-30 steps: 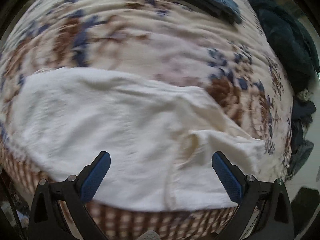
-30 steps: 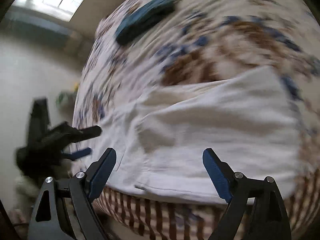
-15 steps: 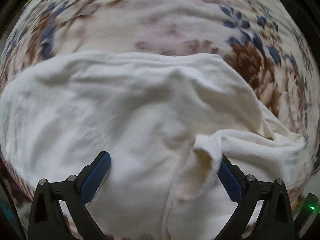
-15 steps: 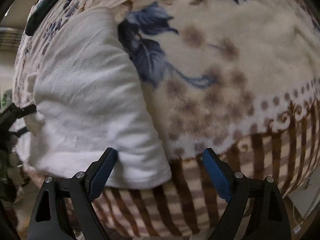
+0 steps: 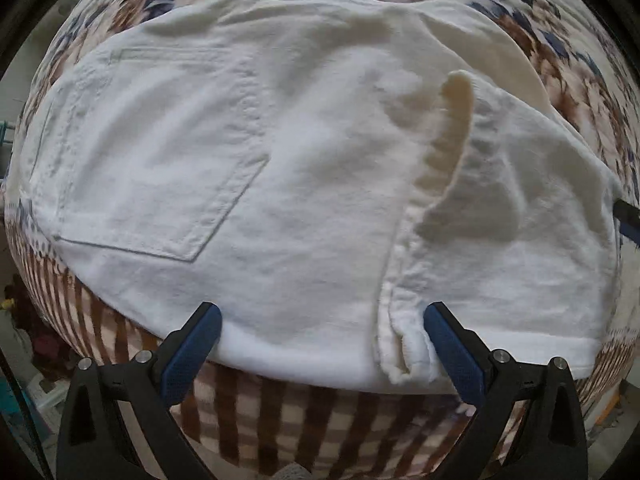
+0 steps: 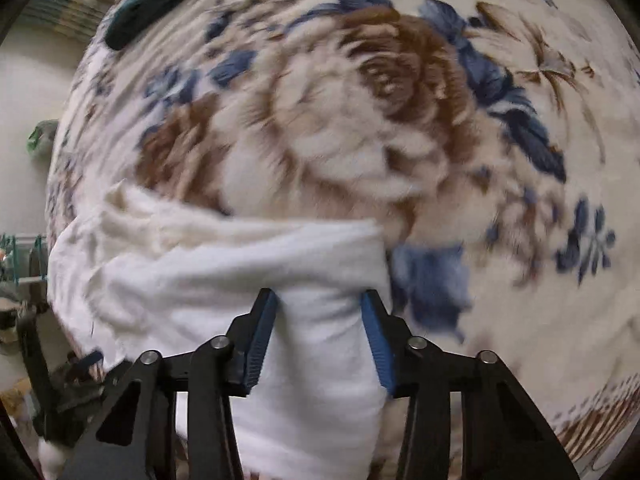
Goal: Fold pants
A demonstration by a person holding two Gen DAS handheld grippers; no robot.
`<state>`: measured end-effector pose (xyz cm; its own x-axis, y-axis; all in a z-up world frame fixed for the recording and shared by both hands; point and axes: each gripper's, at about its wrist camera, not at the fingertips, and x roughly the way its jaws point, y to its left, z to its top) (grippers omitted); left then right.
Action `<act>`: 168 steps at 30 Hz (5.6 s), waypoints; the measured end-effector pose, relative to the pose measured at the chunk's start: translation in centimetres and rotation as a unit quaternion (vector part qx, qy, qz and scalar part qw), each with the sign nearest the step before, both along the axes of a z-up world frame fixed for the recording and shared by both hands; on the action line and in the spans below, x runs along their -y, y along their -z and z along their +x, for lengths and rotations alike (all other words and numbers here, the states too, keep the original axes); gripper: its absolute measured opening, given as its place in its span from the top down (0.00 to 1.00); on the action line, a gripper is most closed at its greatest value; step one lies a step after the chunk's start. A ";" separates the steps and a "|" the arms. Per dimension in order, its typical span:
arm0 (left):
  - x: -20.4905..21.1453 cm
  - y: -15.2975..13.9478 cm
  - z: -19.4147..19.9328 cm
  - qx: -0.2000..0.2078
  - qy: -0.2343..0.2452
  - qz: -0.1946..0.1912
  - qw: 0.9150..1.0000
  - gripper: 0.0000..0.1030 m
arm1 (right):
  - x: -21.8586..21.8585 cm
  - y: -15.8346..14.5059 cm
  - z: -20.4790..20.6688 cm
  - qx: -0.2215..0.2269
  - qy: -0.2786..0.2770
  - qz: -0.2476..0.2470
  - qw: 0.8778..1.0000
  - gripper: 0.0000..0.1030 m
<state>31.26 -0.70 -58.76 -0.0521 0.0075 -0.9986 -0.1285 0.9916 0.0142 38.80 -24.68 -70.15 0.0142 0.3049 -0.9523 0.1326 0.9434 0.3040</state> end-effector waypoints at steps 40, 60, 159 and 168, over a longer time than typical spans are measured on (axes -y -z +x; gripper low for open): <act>-29.6 -3.6 -7.3 0.207 -0.345 -0.193 0.895 0.76 | -12.5 -4.9 -4.5 -0.066 0.016 -0.132 0.989 0.15; -1.3 -17.0 -3.6 0.276 -0.011 -0.221 0.935 0.81 | -2.4 -10.7 -11.1 -0.008 0.043 -0.130 0.991 0.15; 4.4 1.8 17.6 0.048 0.158 -0.150 0.975 0.83 | 17.2 -11.1 -19.9 -0.046 0.318 0.107 0.941 0.61; 1.8 -1.9 17.6 0.095 0.067 -0.163 0.980 0.60 | 14.6 -13.9 -15.3 -0.097 0.235 -0.006 0.967 0.59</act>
